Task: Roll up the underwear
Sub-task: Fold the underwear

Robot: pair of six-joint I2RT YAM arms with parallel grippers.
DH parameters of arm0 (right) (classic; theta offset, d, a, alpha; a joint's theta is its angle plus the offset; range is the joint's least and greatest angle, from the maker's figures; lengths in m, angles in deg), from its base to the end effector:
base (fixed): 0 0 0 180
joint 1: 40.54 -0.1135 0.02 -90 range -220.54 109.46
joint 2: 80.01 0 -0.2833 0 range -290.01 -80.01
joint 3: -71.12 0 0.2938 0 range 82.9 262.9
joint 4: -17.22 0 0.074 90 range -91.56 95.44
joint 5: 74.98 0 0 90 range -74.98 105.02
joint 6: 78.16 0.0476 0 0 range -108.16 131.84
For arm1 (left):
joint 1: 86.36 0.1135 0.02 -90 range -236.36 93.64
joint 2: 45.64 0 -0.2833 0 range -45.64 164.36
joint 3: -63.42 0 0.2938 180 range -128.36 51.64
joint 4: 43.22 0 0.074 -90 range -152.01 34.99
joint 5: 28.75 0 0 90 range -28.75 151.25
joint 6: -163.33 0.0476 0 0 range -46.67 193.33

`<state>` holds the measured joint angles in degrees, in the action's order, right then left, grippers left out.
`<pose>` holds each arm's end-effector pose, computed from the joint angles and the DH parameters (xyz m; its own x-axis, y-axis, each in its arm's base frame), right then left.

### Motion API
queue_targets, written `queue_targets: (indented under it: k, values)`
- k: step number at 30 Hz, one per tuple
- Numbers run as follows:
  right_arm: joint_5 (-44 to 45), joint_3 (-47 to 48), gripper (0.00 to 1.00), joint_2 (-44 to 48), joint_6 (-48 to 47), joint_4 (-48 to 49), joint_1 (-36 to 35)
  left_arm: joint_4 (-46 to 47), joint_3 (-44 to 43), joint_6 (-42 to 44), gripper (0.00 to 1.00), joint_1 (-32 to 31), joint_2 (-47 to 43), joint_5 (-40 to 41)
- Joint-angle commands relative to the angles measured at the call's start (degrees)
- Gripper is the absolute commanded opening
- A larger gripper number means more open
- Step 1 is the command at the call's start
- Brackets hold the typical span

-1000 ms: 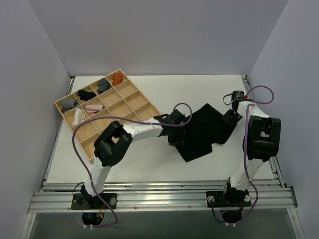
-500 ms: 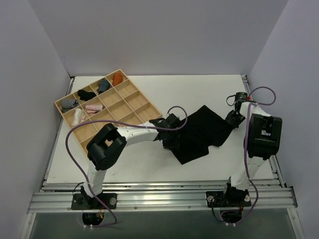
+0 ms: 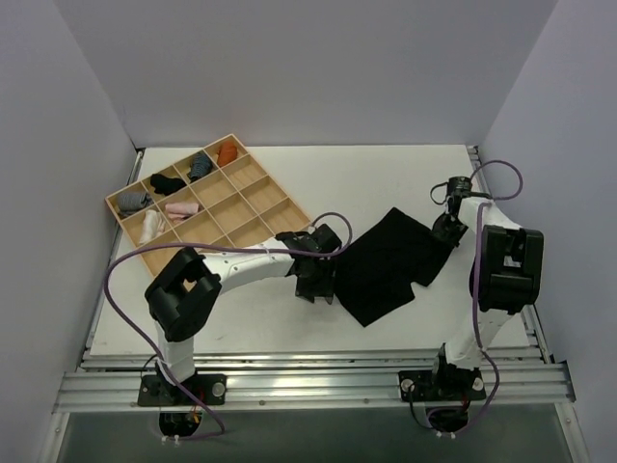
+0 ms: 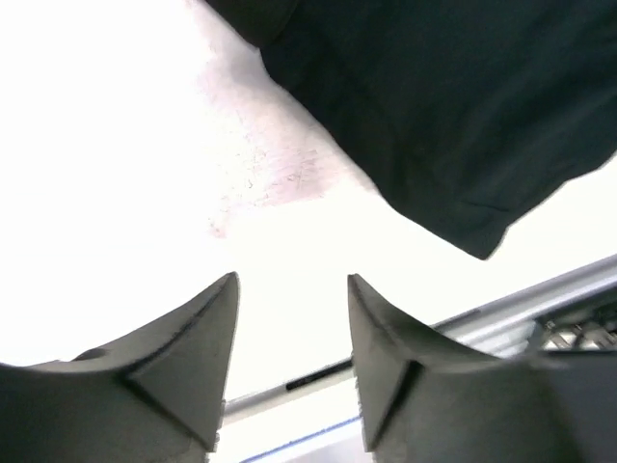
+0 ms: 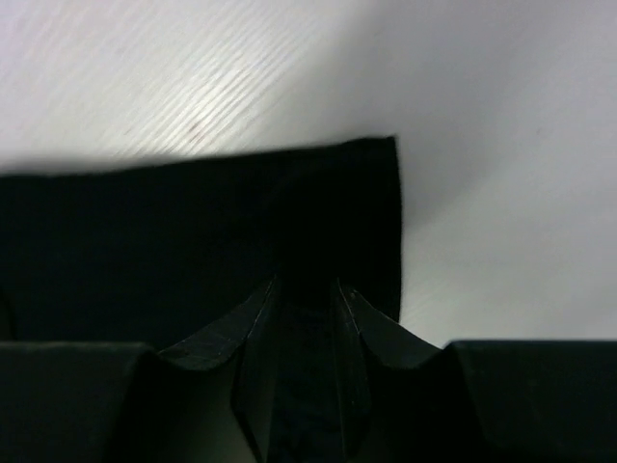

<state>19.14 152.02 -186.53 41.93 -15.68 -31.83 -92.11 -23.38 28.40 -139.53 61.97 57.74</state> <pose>0.4234 -0.0683 0.1545 -0.6351 0.6032 -0.4825 0.5854 0.7834 0.2088 0.2509 -0.3399 0.1652 -0.9712 0.1209 -0.2051 0.1776 0.9417 -0.2857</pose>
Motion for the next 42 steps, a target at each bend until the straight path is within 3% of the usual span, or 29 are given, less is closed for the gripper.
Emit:
queue_targets:
  k: [1,7,12,22,26,42]
  values:
    - [2.38,2.07,0.24,7.55,-2.31,-5.32,-5.79,-5.51,-7.67,3.44,0.59,2.45,-3.73,-0.62]
    - [0.90,-0.03,0.25,13.35,-1.00,-8.32,-14.32,-6.59,-10.50,6.78,0.63,9.73,-3.46,-3.43]
    - [-0.44,-3.55,0.27,18.80,1.72,-6.56,-31.18,-5.35,-10.75,7.57,0.63,15.46,-0.39,-8.00]
    - [7.47,-17.26,0.30,23.82,12.27,1.26,-58.79,-1.22,-11.90,2.05,0.64,16.60,2.69,-10.38]
    - [10.38,-19.46,0.34,23.11,13.77,1.96,-63.37,1.76,-10.67,-1.12,0.64,16.52,4.44,-12.13]
    - [15.39,-22.54,0.37,24.08,12.37,-4.71,-64.08,4.14,-11.37,-5.08,0.63,14.94,10.07,-11.79]
